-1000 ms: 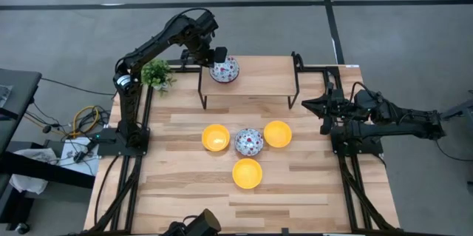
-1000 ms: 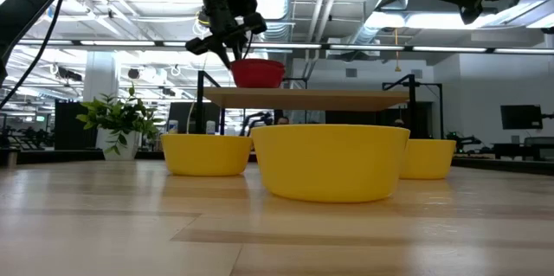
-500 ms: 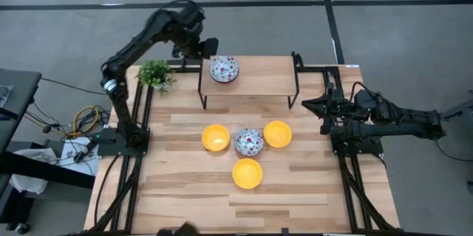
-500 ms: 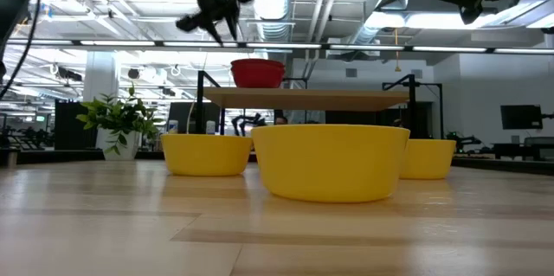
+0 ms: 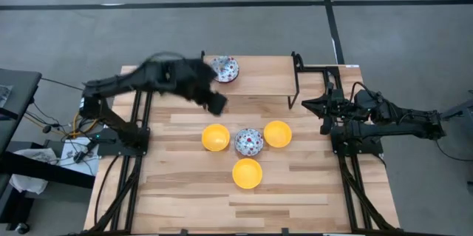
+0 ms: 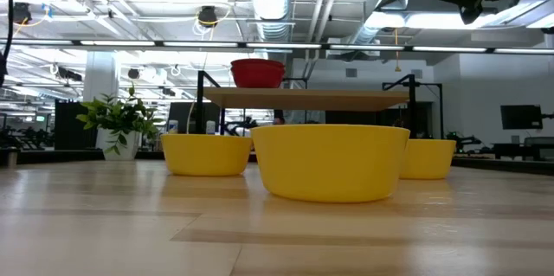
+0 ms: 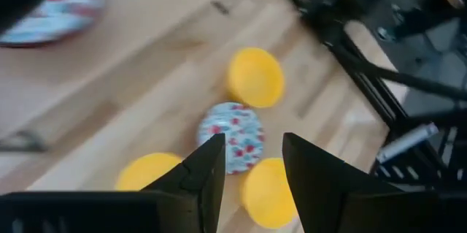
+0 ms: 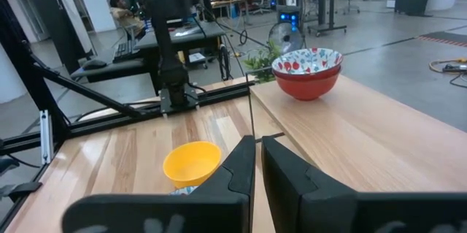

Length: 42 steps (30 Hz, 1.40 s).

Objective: Pick & Place Mini bowls
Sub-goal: Stack the white bowl on the white bowls on the shelf

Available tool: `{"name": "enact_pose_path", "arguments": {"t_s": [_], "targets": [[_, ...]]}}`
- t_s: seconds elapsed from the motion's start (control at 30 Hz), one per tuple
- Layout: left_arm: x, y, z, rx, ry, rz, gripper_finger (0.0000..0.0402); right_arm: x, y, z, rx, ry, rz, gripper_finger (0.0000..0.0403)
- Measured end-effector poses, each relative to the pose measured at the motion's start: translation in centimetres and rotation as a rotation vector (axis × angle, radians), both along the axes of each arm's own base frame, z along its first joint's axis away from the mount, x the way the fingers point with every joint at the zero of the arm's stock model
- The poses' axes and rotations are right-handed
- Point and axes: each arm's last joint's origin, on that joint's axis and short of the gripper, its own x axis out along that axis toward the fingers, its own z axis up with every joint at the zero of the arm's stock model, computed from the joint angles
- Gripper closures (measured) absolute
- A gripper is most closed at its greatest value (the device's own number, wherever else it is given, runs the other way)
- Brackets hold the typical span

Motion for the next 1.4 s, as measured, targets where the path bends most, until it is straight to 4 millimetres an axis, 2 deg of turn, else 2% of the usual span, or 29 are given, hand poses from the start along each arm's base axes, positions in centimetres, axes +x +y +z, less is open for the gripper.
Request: {"name": "enact_pose_path", "arguments": {"t_s": [0.1,0.2,0.43,0.6,0.8,0.97,1.17,1.4], "targets": [[1.2,-3.0,-1.3,0.043,-0.052,-0.071,0.0266,0.0,0.0,0.0,0.000,0.000,0.000,0.0386],[2.3,-5.1,-3.1,0.059,-0.092,-0.117,0.0266,0.0,0.0,0.0,0.000,0.000,0.001,0.0386],[3.9,-7.0,-7.8,0.068,-0.123,-0.143,0.0266,0.0,0.0,0.0,0.001,0.000,0.002,0.0386],[5.3,-6.9,-10.9,0.072,-0.103,-0.133,0.0266,0.0,0.0,0.0,0.011,-0.002,0.003,0.0386],[7.3,-7.2,-15.3,0.085,0.025,-0.147,0.0266,0.0,0.0,0.0,0.026,-0.006,0.002,0.0386],[8.6,-6.5,-18.2,0.042,0.103,-0.126,0.0266,0.0,0.0,0.0,0.026,-0.005,0.002,0.0386],[9.3,-5.2,-20.0,-0.024,0.154,-0.074,0.0266,0.0,0.0,0.0,0.027,-0.006,0.001,0.0386],[9.1,-3.8,-20.3,-0.024,0.192,-0.034,0.0266,0.0,0.0,0.0,0.027,-0.006,0.001,0.0386]]}}
